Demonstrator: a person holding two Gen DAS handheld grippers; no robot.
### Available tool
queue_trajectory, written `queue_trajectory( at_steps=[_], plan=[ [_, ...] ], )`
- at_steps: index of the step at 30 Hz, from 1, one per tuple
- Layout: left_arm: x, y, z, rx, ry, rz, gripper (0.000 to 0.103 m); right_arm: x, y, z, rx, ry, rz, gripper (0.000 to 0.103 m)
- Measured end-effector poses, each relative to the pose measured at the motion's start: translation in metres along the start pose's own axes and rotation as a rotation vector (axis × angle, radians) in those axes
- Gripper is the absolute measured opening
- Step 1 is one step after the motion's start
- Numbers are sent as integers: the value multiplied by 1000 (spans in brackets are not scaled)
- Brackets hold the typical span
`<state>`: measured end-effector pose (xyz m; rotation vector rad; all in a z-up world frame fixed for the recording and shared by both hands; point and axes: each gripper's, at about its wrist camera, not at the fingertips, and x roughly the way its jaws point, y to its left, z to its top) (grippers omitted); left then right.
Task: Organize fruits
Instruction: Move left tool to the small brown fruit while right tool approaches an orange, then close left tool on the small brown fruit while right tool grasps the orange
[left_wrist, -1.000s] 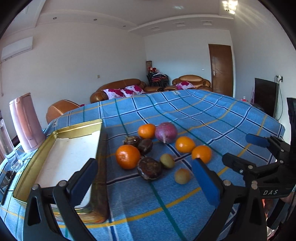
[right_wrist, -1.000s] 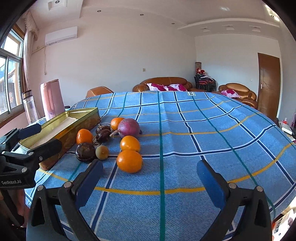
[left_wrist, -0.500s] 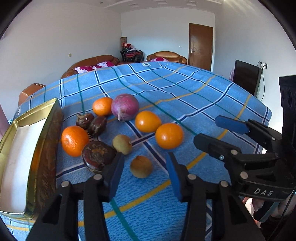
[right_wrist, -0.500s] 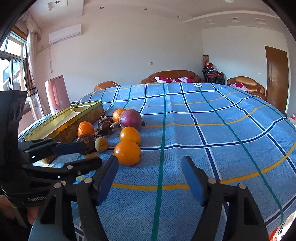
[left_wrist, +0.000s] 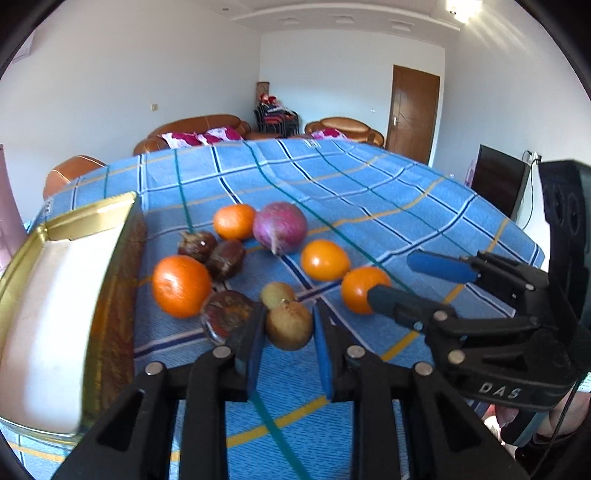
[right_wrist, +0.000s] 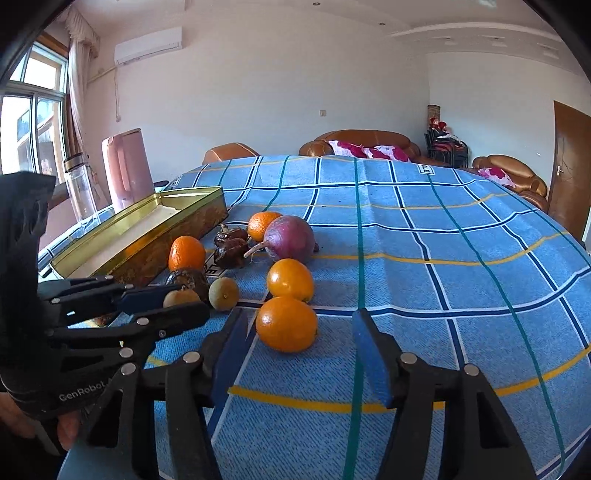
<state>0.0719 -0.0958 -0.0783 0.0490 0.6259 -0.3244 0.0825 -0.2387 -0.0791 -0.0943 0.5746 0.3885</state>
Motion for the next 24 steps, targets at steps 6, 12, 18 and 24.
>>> queue_trajectory(
  at_steps=[6, 12, 18, 24],
  plan=[
    [-1, 10, 2, -8, -17, 17, 27, 22, 5, 2, -19, 80, -1, 56],
    [-3, 16, 1, -12, -32, 16, 27, 29, 8, 1, -38, 105, 0, 45],
    [-11, 16, 0, -9, -70, 32, 27, 24, 9, 0, -47, 72, 3, 44],
    [-12, 19, 0, -15, -84, 42, 27, 19, 12, -1, -65, 36, 2, 43]
  ],
)
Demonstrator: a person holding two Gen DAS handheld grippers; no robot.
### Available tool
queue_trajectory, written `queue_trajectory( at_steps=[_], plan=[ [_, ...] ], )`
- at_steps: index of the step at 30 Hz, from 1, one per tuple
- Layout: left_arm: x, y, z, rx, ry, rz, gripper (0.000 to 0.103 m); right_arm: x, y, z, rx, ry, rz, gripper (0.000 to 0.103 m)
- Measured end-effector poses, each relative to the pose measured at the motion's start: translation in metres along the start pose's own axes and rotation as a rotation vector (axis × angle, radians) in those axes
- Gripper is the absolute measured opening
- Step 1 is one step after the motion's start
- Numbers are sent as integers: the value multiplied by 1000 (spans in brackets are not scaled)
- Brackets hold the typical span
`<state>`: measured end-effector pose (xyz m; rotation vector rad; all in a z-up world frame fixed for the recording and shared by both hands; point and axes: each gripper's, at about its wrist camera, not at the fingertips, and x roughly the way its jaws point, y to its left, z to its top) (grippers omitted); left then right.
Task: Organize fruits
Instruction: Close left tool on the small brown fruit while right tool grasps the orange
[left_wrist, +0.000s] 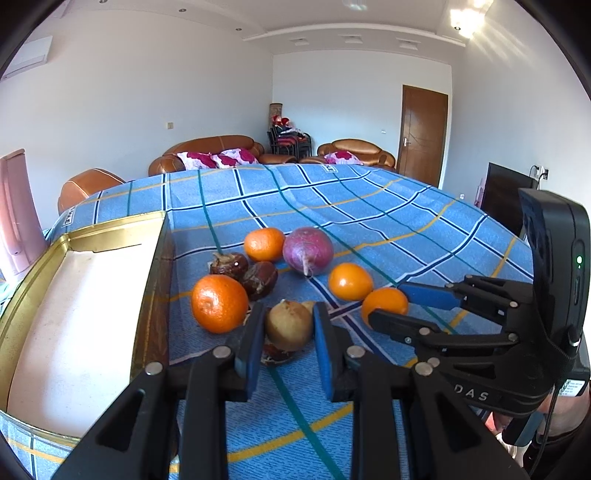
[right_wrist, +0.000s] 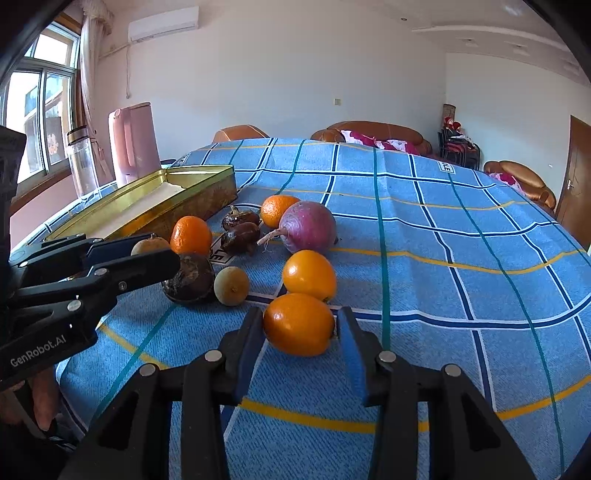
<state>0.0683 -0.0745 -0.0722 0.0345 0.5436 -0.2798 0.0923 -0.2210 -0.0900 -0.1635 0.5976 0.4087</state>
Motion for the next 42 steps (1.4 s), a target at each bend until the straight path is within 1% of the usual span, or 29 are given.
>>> queue_trajectory(
  at_steps=[7, 10, 13, 16, 17, 20, 24, 28, 34, 42],
  plan=[
    [-1, 1, -2, -2, -3, -2, 27, -1, 0, 0, -3, -1, 2, 43],
    [0, -1, -3, 2, 2, -4, 27, 2, 0, 2, -7, 15, 1, 44],
    [0, -2, -3, 4, 2, -8, 27, 12, 3, 3, -20, 78, 1, 46],
    [-1, -2, -3, 2, -2, -6, 27, 11, 8, 2, -50, 65, -3, 45],
    [-2, -2, -3, 1, -3, -5, 27, 10, 8, 1, -50, 57, -3, 44],
    [-2, 0, -3, -4, -4, -3, 27, 10, 7, 1, -50, 57, 0, 43],
    [-4, 2, -2, -10, -15, 2, 27, 6, 7, 0, -51, 33, 3, 42],
    [-8, 5, 0, -11, -35, 21, 27, -2, 5, 1, -35, -17, 11, 42],
    [-13, 12, 2, -25, -60, 39, 27, -15, 13, 8, -57, -82, 23, 42],
    [-23, 19, 6, -32, -97, 74, 27, -25, 23, 15, -83, -133, 41, 42]
  ],
)
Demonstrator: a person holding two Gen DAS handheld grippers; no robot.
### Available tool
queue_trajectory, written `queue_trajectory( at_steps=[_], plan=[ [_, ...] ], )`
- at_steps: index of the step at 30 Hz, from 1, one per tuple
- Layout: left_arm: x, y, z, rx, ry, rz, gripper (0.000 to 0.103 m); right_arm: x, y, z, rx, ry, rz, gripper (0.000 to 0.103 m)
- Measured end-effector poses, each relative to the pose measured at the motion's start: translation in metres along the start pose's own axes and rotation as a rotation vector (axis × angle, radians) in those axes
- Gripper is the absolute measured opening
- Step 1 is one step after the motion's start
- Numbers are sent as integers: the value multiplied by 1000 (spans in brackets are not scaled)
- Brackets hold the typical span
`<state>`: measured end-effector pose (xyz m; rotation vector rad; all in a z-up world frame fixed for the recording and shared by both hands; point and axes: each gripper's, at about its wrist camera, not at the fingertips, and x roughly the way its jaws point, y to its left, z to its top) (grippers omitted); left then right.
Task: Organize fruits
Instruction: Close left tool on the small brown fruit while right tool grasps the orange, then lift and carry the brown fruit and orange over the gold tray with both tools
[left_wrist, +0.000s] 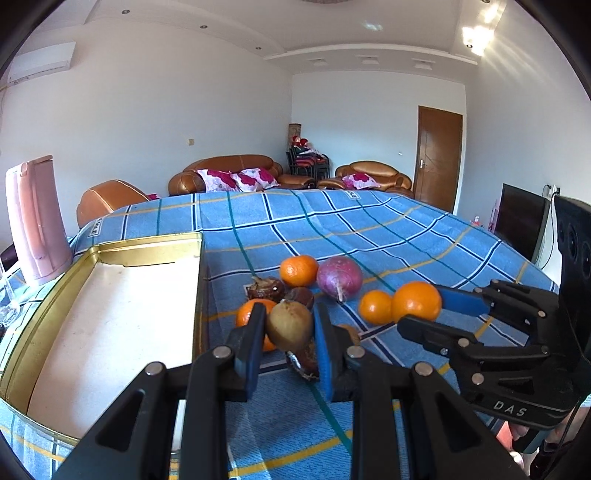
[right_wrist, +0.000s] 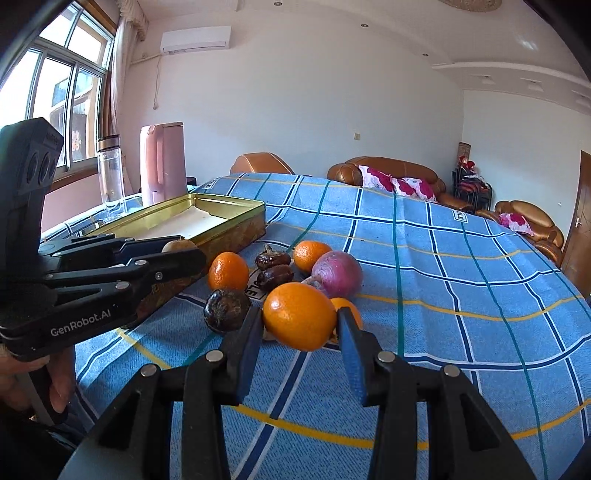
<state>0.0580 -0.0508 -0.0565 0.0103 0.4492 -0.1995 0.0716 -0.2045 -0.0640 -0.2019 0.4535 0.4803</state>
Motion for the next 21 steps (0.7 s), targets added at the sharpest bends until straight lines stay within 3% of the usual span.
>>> queue_trajectory(
  at_steps=[21],
  plan=[
    [-12, 17, 8, -3, -64, 70, 27, -13, 18, 24, -47, -94, 30, 42]
  ],
)
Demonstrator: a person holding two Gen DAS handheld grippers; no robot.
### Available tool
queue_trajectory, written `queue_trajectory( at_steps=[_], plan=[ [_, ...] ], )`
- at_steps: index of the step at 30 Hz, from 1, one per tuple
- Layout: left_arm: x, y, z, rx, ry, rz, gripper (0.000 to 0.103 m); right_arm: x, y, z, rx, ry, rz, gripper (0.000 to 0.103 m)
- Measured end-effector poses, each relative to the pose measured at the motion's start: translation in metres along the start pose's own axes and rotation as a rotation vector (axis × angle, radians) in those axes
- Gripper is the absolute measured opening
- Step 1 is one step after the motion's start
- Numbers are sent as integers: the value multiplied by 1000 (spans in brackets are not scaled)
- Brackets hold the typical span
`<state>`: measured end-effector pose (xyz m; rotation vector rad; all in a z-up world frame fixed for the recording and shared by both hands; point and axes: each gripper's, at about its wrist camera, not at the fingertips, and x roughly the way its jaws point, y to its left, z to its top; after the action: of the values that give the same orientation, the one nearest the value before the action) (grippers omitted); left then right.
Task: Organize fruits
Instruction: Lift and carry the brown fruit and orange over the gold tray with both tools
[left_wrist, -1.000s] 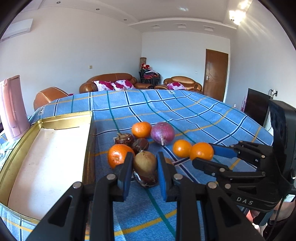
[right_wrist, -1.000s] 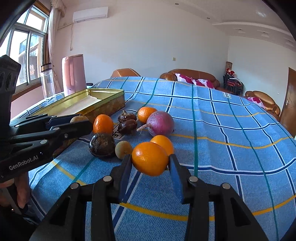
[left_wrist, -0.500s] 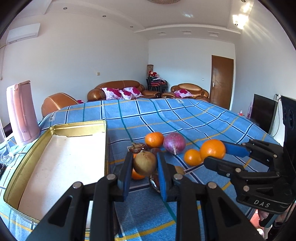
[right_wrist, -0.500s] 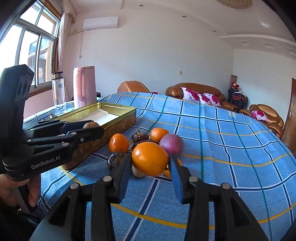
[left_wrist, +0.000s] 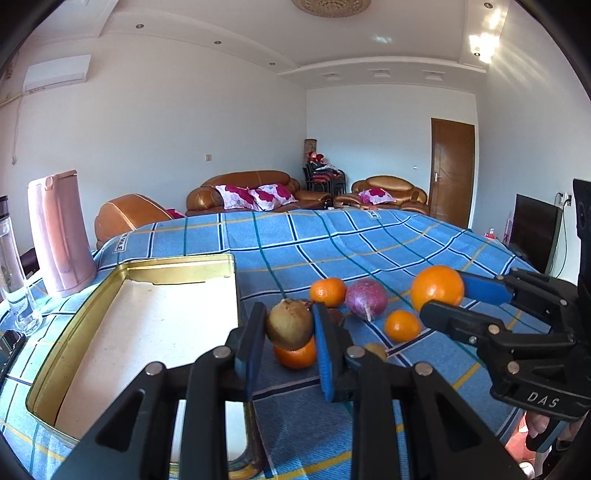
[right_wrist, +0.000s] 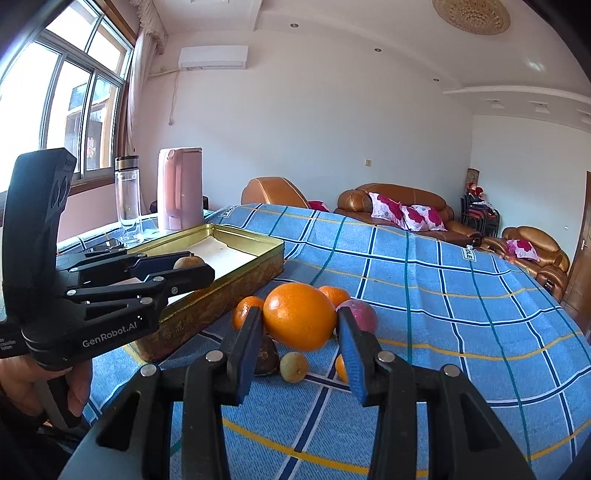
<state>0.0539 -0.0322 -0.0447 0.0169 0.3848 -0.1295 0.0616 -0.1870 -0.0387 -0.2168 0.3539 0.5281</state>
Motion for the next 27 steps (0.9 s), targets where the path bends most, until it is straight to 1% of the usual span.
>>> queue_trajectory(
  at_steps=[10, 27],
  plan=[
    [-3, 14, 2, -9, -15, 45, 27, 5, 8, 9, -22, -12, 22, 43],
    [-1, 36, 3, -32, -16, 102, 27, 13, 22, 23, -53, -31, 52, 43]
  ],
)
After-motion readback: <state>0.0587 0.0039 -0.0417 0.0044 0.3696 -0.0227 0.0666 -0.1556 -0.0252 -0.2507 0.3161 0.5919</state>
